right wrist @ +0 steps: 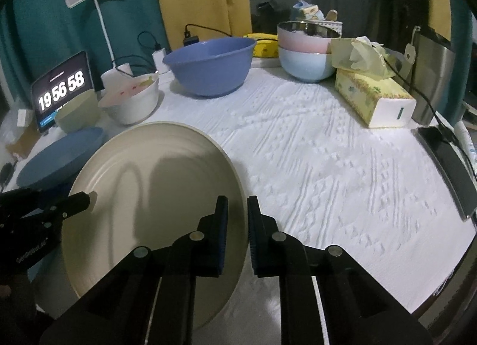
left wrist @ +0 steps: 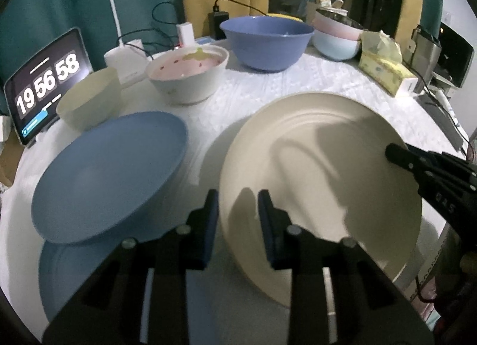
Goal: Organize plates and bowls
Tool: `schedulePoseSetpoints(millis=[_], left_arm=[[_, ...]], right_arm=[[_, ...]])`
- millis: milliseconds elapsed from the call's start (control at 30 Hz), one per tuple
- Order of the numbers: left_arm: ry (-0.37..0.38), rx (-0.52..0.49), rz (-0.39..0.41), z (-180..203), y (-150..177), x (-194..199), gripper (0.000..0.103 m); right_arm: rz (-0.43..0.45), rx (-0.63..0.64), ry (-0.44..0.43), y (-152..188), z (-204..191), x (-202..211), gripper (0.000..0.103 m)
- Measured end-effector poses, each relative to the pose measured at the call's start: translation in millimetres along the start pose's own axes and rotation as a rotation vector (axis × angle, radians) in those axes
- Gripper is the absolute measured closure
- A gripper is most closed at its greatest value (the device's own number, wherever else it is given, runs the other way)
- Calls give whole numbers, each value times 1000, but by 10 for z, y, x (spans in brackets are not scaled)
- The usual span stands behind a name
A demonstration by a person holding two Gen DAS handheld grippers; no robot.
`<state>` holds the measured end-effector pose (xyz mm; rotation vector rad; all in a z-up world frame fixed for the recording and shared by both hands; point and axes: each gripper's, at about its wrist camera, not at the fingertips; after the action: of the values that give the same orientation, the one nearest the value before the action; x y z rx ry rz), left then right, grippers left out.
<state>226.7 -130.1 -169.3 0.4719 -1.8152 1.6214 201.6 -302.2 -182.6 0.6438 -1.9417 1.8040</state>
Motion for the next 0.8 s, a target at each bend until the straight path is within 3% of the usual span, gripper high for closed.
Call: schedulePoseSetpoints(millis=[800], left_arm=[[-3, -1, -49, 137, -236, -454, 75]], right_arm=[[-28, 1, 43, -178, 191, -486, 88]])
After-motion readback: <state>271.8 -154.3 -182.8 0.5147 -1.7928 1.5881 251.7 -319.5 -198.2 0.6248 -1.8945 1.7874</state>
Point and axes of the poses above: each gripper's, at about its wrist camera, not at the fingertips, and x roughly against the way its jaws point, z to its right, y to its underside, and after that the axes turned 9 degrees about z, right-handed
